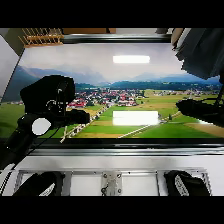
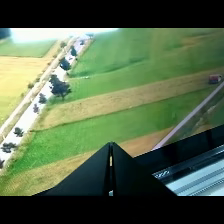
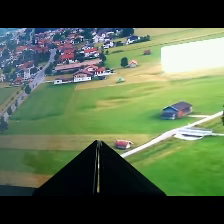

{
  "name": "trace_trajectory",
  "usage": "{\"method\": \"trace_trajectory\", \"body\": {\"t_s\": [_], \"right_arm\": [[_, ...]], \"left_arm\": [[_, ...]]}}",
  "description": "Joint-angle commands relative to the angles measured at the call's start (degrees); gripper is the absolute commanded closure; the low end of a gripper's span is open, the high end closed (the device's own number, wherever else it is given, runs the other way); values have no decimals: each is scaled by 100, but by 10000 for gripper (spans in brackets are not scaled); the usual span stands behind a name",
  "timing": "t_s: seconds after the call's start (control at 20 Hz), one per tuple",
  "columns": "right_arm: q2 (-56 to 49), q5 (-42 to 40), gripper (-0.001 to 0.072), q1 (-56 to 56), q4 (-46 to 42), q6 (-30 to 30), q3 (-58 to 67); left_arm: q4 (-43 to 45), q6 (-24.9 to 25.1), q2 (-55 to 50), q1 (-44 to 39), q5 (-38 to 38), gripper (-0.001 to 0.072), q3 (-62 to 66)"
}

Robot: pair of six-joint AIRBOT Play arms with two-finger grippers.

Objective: Fold the clothes and pants, and hang the long-sleeved shirts on hangers.

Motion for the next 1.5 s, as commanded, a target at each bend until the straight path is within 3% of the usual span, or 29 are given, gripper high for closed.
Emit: {"method": "trace_trajectory", "body": {"t_s": [0.0,0.45,0.5,0.55,0.6,0.8,1.05,1.2,1.45], "right_arm": [[-2,2,690,4,2,2,7],[-2,2,690,4,0,2,7],[-2,2,690,4,2,2,7],[-2,2,690,4,0,2,7],[-2,2,690,4,2,2,7],[-2,2,690,4,0,2,7],[-2,2,690,4,2,2,7],[-2,2,690,4,0,2,7],[-2,2,690,4,2,2,7]], "left_arm": [[0,2,2,2,0,695,0],[13,9,2,2,17,695,0],[146,122,2,17,131,618,2],[494,286,0,81,205,140,52],[968,286,-31,212,262,19,155],[2540,284,-787,1674,-48,14,1043],[2551,280,-2284,3515,-114,15,1373],[2551,282,-3202,3923,-238,15,1373],[2555,278,-4030,3757,-282,15,1373]]}}
